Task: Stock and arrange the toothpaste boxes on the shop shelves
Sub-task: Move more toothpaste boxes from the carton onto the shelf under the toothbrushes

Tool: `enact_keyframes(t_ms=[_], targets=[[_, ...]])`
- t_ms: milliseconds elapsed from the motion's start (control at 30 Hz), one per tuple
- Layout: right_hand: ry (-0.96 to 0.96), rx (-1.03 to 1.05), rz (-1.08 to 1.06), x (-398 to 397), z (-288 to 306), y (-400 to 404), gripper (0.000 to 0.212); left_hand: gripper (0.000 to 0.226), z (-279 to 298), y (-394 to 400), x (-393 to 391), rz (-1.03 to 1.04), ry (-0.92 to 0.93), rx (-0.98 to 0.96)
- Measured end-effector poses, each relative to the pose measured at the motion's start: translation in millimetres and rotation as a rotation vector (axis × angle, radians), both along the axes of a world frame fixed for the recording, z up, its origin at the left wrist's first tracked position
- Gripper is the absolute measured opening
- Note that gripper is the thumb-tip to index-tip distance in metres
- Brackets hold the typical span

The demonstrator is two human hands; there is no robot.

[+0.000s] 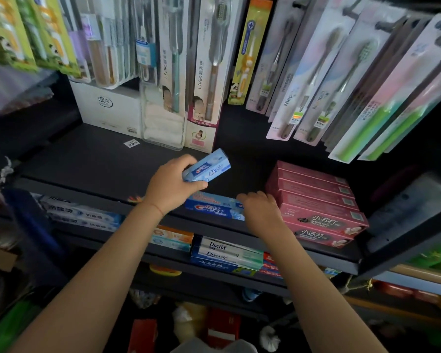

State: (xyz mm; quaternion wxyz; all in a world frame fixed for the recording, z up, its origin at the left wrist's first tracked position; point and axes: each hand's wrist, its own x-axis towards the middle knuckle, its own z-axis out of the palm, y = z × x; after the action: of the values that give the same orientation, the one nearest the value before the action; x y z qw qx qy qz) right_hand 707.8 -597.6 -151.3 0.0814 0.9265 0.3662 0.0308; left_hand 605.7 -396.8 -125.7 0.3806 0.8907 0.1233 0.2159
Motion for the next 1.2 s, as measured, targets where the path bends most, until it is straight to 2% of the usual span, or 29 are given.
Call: enact_keyframes(t_ms=[100, 200, 300, 433, 567, 667, 733, 767, 800, 867, 1000, 1200], targets=[[0.018, 0.325, 0.059, 2, 11, -8, 0.042, 0.033, 12, -4, 23, -0.040, 0.009, 0.239], [-0.164, 0.760, 0.075, -3, 32, -24, 0.023, 0.041, 12, -16, 52, -0.130, 0.061, 0.472], [-0.243, 0.877, 0.075, -7, 47, -38, 0.019, 0.050, 1, -34, 81, -0.233, 0.268, 0.655], [-0.196, 0.895, 0.073, -7, 40, -51, 0.020, 0.053, -20, -57, 102, -0.328, 0.461, 0.736], [-0.109, 0.838, 0.100, -12, 17, -44, 0.023, 0.049, -33, -63, 103, -0.381, 0.522, 0.593], [0.048, 0.633, 0.085, -15, -3, -27, 0.047, 0.045, -41, -60, 94, -0.381, 0.452, 0.539], [0.109, 0.461, 0.047, -15, -13, -18, 0.067, 0.049, -52, -57, 85, -0.267, 0.377, 0.595], [0.129, 0.378, 0.029, -15, -17, -14, 0.074, 0.058, -58, -56, 79, -0.183, 0.333, 0.607], [0.129, 0.306, 0.015, -14, -20, -11, 0.080, 0.067, -65, -55, 73, -0.125, 0.302, 0.606], [0.123, 0.204, -0.007, -13, -23, -6, 0.083, 0.065, -77, -51, 65, -0.081, 0.228, 0.622], [0.103, 0.216, -0.003, -18, -32, -5, 0.075, 0.048, -82, -41, 59, -0.073, 0.161, 0.673], [0.017, 0.338, 0.020, -21, -49, -9, 0.072, 0.043, -84, -38, 58, -0.068, 0.079, 0.697]])
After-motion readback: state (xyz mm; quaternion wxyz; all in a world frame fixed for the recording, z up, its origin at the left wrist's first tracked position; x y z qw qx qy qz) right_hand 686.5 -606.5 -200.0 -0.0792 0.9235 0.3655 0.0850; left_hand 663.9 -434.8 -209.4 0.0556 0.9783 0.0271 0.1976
